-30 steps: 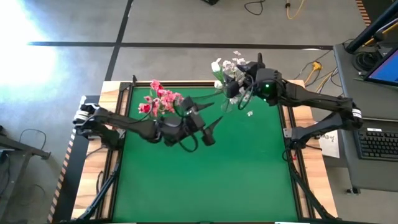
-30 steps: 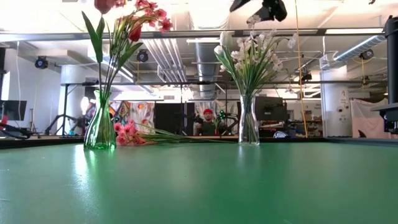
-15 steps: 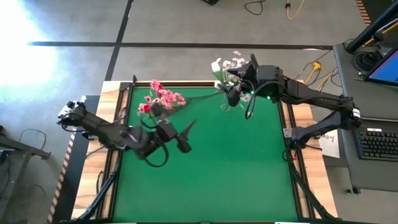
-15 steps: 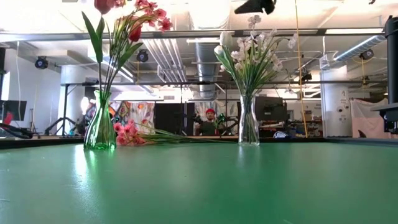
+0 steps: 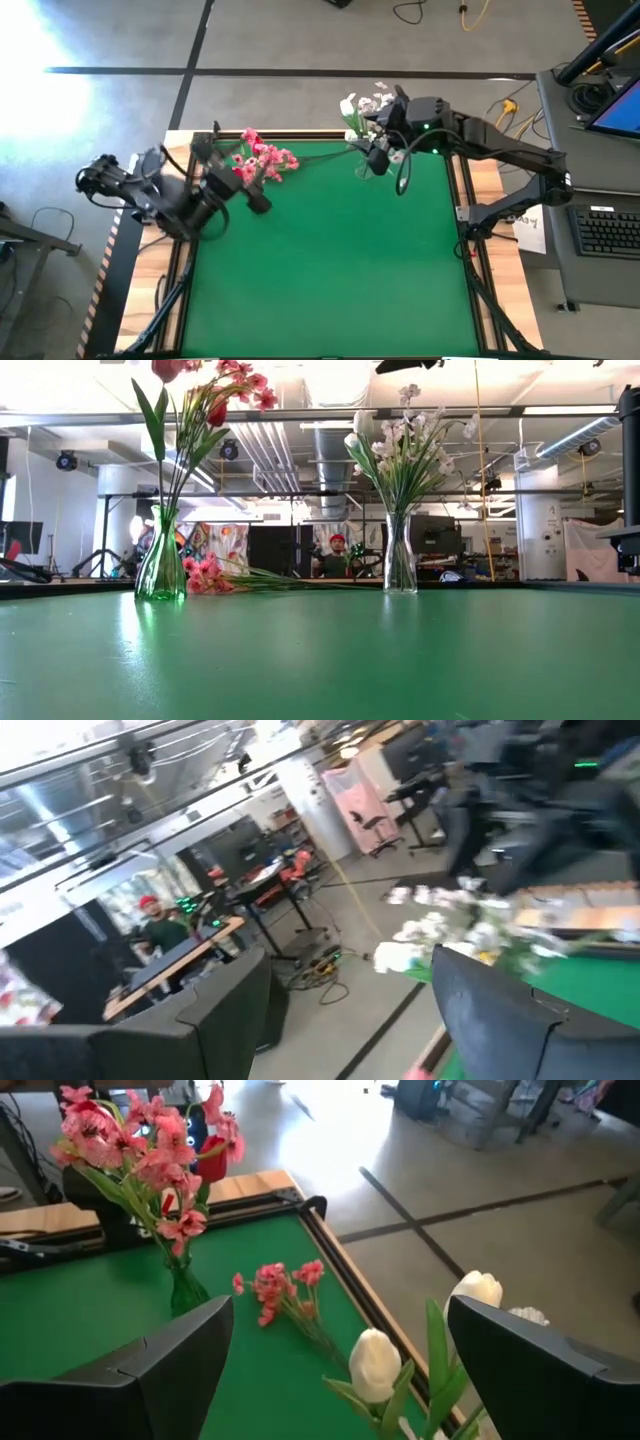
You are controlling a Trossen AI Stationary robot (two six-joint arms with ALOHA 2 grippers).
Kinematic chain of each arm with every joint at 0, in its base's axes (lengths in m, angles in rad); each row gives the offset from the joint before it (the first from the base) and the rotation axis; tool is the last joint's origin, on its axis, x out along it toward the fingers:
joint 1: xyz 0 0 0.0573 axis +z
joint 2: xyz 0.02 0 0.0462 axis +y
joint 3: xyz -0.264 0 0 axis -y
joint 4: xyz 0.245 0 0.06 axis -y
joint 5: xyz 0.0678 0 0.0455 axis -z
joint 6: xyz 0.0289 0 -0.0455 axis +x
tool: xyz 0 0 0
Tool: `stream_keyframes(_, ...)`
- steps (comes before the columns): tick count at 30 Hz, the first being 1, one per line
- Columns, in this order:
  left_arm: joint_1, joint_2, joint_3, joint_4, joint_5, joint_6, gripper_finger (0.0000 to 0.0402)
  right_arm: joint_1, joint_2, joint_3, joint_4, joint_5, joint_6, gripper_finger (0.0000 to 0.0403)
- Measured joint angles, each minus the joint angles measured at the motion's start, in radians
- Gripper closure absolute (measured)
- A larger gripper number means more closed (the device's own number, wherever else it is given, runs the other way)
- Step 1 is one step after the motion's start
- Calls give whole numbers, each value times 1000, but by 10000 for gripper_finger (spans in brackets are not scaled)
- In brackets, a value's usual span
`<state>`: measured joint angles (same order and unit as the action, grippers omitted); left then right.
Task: Sort flowers into vase by color
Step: Put the pink flowers into the green vase
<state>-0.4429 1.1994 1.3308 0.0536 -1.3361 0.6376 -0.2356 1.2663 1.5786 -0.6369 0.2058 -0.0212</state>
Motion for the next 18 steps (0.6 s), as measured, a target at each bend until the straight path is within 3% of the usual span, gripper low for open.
stream_keyframes(3,59,-45,0,19,30,26,142,5,-1,18,-30,0,12,41)
stream_keyframes(10,255,-97,61,-33,207,37,142,39,-2,23,-55,1,45,41)
stream_keyframes(14,389,-63,174,-194,351,-43,142,61,-2,23,-69,1,52,41)
stream_keyframes(18,552,4,316,-488,569,-174,142,74,-2,23,-69,1,63,41)
